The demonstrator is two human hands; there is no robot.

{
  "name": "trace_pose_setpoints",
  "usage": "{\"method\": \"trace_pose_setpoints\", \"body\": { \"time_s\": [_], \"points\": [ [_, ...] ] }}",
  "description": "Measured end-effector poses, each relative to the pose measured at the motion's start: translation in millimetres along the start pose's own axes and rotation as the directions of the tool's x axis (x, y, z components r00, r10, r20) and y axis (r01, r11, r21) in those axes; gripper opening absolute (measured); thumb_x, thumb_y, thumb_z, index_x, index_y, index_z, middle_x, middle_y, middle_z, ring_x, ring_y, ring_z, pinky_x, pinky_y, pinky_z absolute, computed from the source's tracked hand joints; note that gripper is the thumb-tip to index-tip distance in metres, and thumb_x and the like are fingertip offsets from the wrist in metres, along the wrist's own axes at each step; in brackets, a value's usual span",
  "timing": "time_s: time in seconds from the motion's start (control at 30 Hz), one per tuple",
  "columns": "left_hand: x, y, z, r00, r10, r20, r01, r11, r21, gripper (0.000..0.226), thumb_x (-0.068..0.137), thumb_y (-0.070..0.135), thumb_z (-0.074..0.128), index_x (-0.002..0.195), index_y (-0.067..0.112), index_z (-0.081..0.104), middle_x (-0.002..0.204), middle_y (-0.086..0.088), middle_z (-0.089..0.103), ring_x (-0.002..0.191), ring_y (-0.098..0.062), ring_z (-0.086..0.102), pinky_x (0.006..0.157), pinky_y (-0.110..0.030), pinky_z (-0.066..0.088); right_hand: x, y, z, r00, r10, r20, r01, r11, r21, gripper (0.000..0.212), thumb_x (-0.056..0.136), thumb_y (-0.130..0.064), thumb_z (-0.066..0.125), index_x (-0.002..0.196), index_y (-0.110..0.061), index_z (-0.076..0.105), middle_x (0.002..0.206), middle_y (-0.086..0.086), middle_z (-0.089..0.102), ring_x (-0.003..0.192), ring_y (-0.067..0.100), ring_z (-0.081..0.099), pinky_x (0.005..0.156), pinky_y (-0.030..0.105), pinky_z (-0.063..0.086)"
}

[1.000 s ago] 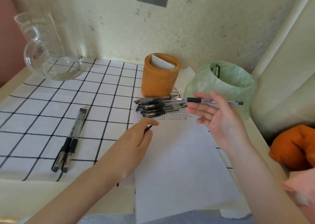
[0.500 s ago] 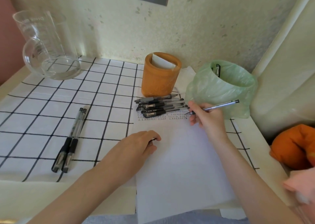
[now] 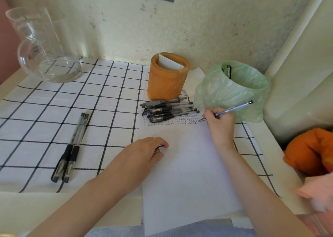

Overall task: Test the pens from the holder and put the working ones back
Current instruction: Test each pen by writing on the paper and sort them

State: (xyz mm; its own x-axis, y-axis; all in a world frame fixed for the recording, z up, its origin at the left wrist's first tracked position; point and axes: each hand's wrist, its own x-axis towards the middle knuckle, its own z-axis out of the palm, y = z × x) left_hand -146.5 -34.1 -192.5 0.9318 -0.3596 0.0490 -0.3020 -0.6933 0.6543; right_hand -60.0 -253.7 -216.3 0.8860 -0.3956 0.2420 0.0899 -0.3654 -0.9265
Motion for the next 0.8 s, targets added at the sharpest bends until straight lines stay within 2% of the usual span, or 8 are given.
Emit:
{"method": "trace_pose_setpoints", "body": {
  "time_s": [0.1, 0.23, 0.4, 0.47, 0.57, 0.8],
  "points": [
    [0.1, -0.2, 0.0, 1.0, 0.002, -0.003, -0.002, 1.0, 0.004, 0.025, 0.097, 0.026, 0.042, 0.119, 0.035, 0.05, 0.097, 0.02, 0.049, 0.085, 0.001, 0.044, 0.072, -0.003, 0.033, -0.2, 0.0, -0.1, 1.0, -0.007, 0.02, 0.007, 1.0, 0.003, 0.035, 0.086, -0.004, 0.058, 0.062, 0.015, 0.044, 0.058, 0.014, 0.037, 0.058, 0.019, 0.031, 0.05, 0.023, 0.027],
    [0.3, 0.0, -0.6, 1.0, 0.008, -0.002, -0.008, 1.0, 0.006, 0.025, 0.097, 0.025, 0.041, 0.119, 0.035, 0.05, 0.1, 0.018, 0.05, 0.086, 0.0, 0.045, 0.074, -0.003, 0.032, 0.1, 1.2, 0.5, 0.999, -0.018, 0.027, 0.019, 1.0, -0.009, 0.037, 0.086, -0.004, 0.058, 0.054, 0.002, 0.04, 0.057, 0.013, 0.036, 0.057, 0.018, 0.03, 0.049, 0.023, 0.027],
    [0.2, -0.2, -0.4, 1.0, 0.009, 0.003, -0.009, 1.0, 0.004, 0.025, 0.097, 0.026, 0.042, 0.118, 0.035, 0.05, 0.099, 0.019, 0.051, 0.084, 0.001, 0.045, 0.072, -0.002, 0.033, -0.5, 1.6, 1.2, 0.998, -0.057, 0.036, 0.058, 0.998, -0.022, 0.037, 0.087, -0.004, 0.058, 0.055, 0.001, 0.04, 0.057, 0.014, 0.037, 0.055, 0.013, 0.029, 0.049, 0.021, 0.026],
    [0.1, -0.1, -0.3, 1.0, 0.007, 0.002, -0.007, 1.0, 0.003, 0.025, 0.097, 0.025, 0.042, 0.118, 0.035, 0.05, 0.099, 0.019, 0.05, 0.085, 0.001, 0.045, 0.072, -0.001, 0.033, -1.1, 0.9, 0.9, 0.997, -0.068, 0.036, 0.069, 0.997, -0.022, 0.039, 0.087, -0.003, 0.057, 0.054, -0.006, 0.039, 0.054, 0.01, 0.034, 0.051, 0.009, 0.027, 0.048, 0.02, 0.025],
    [0.3, 0.0, -0.7, 1.0, 0.0, 0.006, 0.0, 1.0, 0.002, 0.025, 0.097, 0.025, 0.042, 0.119, 0.034, 0.05, 0.1, 0.019, 0.049, 0.086, 0.0, 0.045, 0.073, -0.002, 0.033, -1.6, -0.1, 0.7, 0.996, -0.078, 0.033, 0.079, 0.997, -0.02, 0.047, 0.087, -0.001, 0.056, 0.05, -0.017, 0.033, 0.046, -0.01, 0.03, 0.046, 0.005, 0.025, 0.047, 0.017, 0.024],
    [0.7, 0.5, -1.2, 1.0, -0.012, 0.007, 0.012, 1.0, -0.001, 0.025, 0.097, 0.024, 0.042, 0.119, 0.034, 0.05, 0.098, 0.019, 0.049, 0.086, -0.001, 0.045, 0.073, -0.003, 0.033, -0.1, 0.9, -0.1, 0.998, -0.054, 0.033, 0.055, 0.998, -0.005, 0.044, 0.086, -0.001, 0.057, 0.05, -0.015, 0.037, 0.043, -0.01, 0.032, 0.045, 0.004, 0.027, 0.047, 0.018, 0.026]
  ]
}}
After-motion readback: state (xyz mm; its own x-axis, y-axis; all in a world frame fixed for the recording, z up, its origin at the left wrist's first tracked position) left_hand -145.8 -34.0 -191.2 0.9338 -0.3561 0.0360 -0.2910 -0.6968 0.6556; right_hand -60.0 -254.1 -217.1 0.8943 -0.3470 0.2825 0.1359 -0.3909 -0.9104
